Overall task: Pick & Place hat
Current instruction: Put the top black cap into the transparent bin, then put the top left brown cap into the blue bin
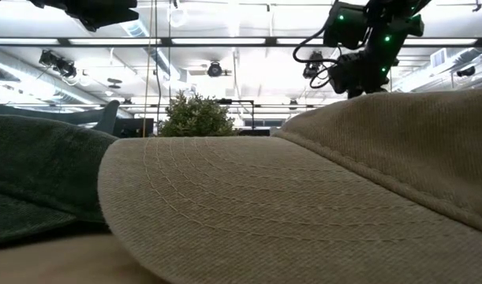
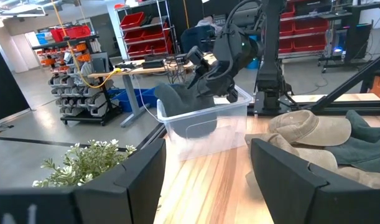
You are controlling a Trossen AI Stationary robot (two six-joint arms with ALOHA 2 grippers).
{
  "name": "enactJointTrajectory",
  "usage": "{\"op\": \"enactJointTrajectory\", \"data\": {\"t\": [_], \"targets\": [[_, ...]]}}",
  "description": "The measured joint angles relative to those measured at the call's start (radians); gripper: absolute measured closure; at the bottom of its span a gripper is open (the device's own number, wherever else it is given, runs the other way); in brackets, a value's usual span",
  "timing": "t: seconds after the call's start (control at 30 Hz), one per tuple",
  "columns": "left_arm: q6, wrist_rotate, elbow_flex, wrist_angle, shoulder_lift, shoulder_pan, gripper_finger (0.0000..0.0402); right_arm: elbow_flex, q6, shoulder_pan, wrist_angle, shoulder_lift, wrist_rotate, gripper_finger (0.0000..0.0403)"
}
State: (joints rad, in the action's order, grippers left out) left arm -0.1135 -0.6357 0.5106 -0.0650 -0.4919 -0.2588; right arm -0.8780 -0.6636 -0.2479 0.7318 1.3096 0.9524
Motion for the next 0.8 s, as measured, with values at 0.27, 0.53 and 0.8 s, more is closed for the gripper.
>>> {"op": "enactJointTrajectory", "data": {"t": [0.27, 0.53, 0.8], "targets": [[0.0, 0.0, 0.0, 0.0, 0.0, 0.0, 0.0164, 0.0, -0.121, 0.053, -0.121, -0.034, 0.128, 0.0213], [0.012, 0.0, 0.0, 0.0, 0.0, 0.0, 0.0164, -0.059, -0.218, 0.143, -0.297, -0.092, 0.21, 0.0232], [0.042, 0.0, 0.0, 0.0, 0.0, 0.0, 0.0164, -0.222, 0.066, 0.277, -0.162, -0.102, -0.318, 0.0245]]}}
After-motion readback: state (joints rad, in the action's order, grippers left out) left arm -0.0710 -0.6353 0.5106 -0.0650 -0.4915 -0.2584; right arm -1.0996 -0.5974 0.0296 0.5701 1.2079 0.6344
